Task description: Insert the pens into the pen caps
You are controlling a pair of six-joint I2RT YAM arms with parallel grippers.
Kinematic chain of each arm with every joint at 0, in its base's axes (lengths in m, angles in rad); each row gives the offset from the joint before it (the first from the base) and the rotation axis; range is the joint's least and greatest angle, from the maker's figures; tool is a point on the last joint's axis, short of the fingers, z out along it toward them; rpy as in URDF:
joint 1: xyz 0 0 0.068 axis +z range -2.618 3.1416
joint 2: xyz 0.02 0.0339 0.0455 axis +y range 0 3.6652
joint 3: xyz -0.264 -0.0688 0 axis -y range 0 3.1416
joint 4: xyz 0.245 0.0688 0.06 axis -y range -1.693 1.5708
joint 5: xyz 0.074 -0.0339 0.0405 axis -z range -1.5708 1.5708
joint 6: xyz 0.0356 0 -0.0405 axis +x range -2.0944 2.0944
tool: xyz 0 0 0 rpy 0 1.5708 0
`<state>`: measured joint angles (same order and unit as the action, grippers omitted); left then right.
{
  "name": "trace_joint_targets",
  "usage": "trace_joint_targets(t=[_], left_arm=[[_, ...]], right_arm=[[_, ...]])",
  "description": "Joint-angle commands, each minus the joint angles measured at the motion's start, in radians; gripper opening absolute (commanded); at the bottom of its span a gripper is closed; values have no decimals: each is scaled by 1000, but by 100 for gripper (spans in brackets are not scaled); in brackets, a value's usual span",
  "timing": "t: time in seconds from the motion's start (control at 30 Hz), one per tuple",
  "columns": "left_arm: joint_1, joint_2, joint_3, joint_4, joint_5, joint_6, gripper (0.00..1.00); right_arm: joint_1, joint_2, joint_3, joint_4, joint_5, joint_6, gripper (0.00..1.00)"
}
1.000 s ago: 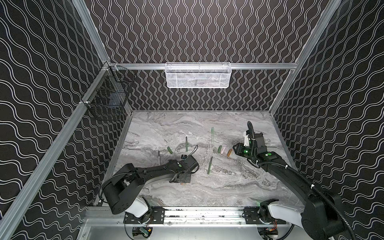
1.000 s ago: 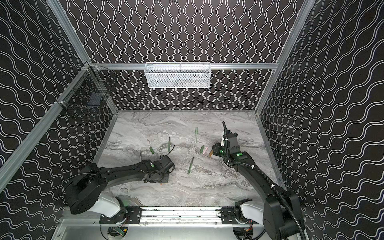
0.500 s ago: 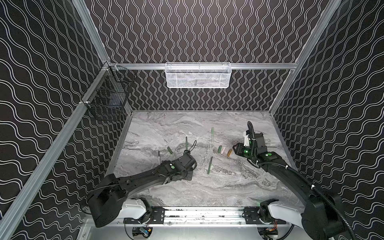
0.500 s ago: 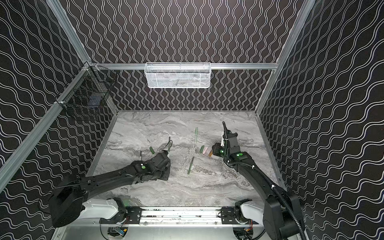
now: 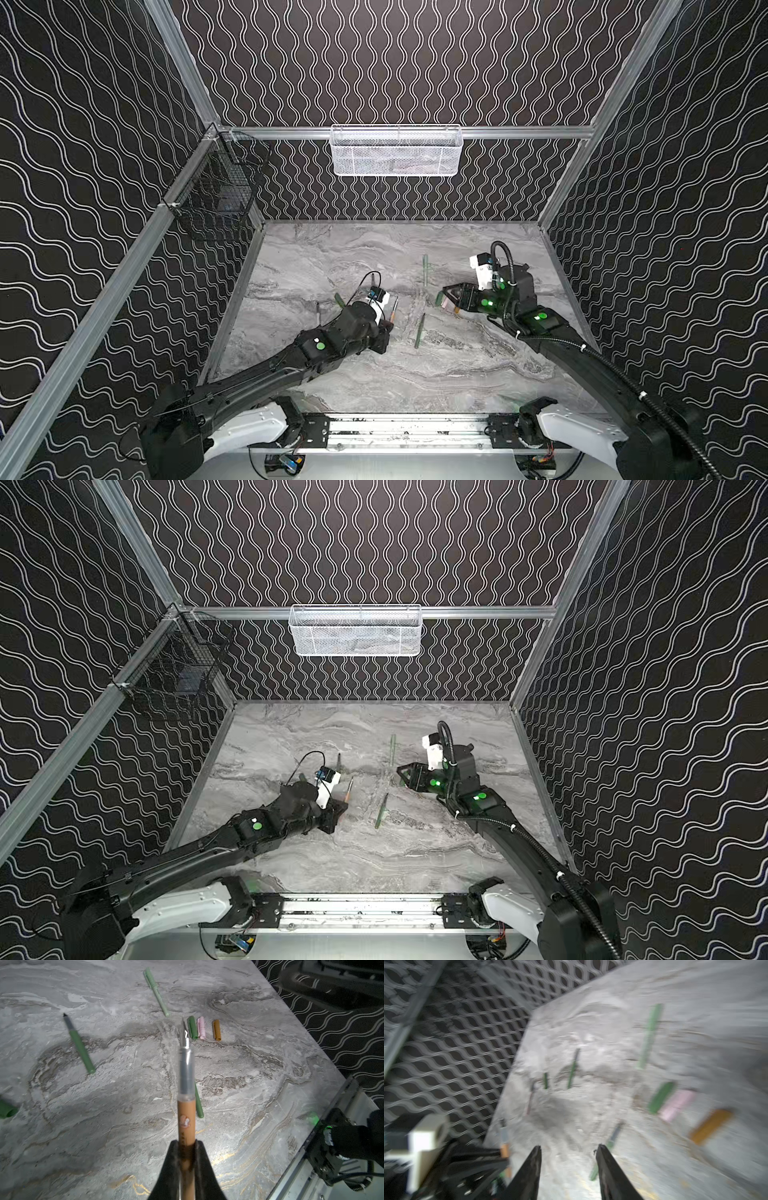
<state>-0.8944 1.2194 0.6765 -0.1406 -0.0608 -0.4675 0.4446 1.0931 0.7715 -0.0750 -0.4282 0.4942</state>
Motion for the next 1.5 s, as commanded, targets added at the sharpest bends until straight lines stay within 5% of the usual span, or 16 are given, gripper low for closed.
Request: trace_joint_targets(t=[0.0,0.53,0.73,0.87,0.93,1.07,1.13,1.27,1.47], left_arm=[[0,-7,-8,153,52,26,11],[0,42,52,219,108,20,10],[0,52,58,234,128,17,9],[0,55,55,246,143,18,9],[0,61,51,254,151,18,14],[-1,66,36,271,164,12,49],[2,68,31,271,161,7,55],[3,78,31,265,173,7,51],[3,77,31,282,190,7,24]], right_arm=[[67,3,27,90,-47,35,50],[218,98,34,201,-60,95,47],[223,151,47,226,-72,116,38],[224,153,37,262,-78,140,19],[226,149,37,260,-78,142,10],[227,133,36,241,-55,130,4],[227,128,37,223,-40,121,4],[230,125,32,221,-46,124,3],[237,131,34,225,-53,129,3]])
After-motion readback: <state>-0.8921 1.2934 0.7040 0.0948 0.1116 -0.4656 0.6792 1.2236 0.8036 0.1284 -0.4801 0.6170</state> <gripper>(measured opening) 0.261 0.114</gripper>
